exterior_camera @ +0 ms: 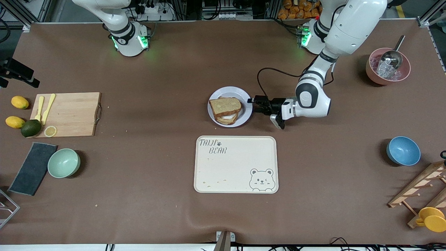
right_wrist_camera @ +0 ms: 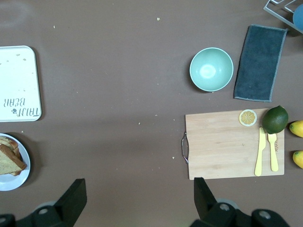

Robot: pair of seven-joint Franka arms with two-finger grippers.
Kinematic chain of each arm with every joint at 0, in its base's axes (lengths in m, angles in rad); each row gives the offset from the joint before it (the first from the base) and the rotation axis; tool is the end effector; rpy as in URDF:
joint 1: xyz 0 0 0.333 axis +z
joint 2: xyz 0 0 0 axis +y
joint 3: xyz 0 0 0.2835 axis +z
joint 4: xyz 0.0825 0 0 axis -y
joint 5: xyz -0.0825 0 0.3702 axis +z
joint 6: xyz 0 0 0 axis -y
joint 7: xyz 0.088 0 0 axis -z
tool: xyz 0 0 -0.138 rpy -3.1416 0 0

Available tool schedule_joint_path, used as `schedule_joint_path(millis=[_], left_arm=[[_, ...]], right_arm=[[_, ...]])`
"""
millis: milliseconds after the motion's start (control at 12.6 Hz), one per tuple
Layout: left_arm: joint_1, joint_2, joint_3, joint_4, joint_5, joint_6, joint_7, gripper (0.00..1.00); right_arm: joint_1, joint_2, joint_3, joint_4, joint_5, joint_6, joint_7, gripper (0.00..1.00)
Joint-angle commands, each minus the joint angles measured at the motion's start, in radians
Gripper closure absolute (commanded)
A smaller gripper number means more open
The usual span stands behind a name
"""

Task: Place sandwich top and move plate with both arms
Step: 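Grasp the white plate rim with the left gripper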

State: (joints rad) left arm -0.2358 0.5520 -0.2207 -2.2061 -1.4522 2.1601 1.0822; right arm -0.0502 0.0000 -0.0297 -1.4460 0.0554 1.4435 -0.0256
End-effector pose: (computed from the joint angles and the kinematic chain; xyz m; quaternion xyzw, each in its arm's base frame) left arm 0.4038 -0.2854 0.0912 0.8454 -0.1078 -0.0831 0.5166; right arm 0.5262 -0.0339 0.6064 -0.9993 0.0237 -0.0002 0.0275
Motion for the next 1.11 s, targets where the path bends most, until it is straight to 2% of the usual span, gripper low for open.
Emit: schedule_joint_path(millis=[0, 159, 238, 318, 397, 477, 556, 1033], left_arm=[[-0.025, -0.008, 0.001, -0.012, -0.056, 0.014, 0.027, 0.00], [-0.028, 0.006, 0.001, -0.012, -0.069, 0.014, 0.060, 0.00], [-0.028, 0.012, 0.001, -0.011, -0.071, 0.014, 0.077, 0.15], [-0.030, 0.019, 0.001, -0.008, -0.073, 0.014, 0.099, 0.36], [-0.028, 0.026, 0.001, -0.007, -0.073, 0.014, 0.126, 0.59], [-0.027, 0.034, 0.001, -0.006, -0.073, 0.014, 0.149, 0.91], [-0.028, 0.034, 0.001, -0.006, -0.073, 0.014, 0.172, 1.00], [-0.014, 0.051, 0.001, -0.001, -0.074, 0.015, 0.180, 1.00]], right_arm=[[-0.004, -0.003, 0.010, 0.007, -0.017, -0.021, 0.022, 0.00], [-0.004, -0.005, 0.010, 0.009, -0.023, -0.020, 0.021, 0.00], [-0.007, -0.005, 0.010, 0.007, -0.022, -0.025, 0.024, 0.00], [-0.008, -0.005, 0.008, 0.006, -0.022, -0.043, 0.026, 0.00], [-0.010, -0.005, 0.008, 0.006, -0.022, -0.045, 0.036, 0.00], [-0.010, -0.005, 0.007, 0.001, -0.022, -0.048, 0.047, 0.00], [-0.010, -0.005, 0.007, -0.001, -0.022, -0.049, 0.056, 0.00], [-0.002, -0.003, 0.008, -0.001, -0.019, -0.055, 0.092, 0.00]])
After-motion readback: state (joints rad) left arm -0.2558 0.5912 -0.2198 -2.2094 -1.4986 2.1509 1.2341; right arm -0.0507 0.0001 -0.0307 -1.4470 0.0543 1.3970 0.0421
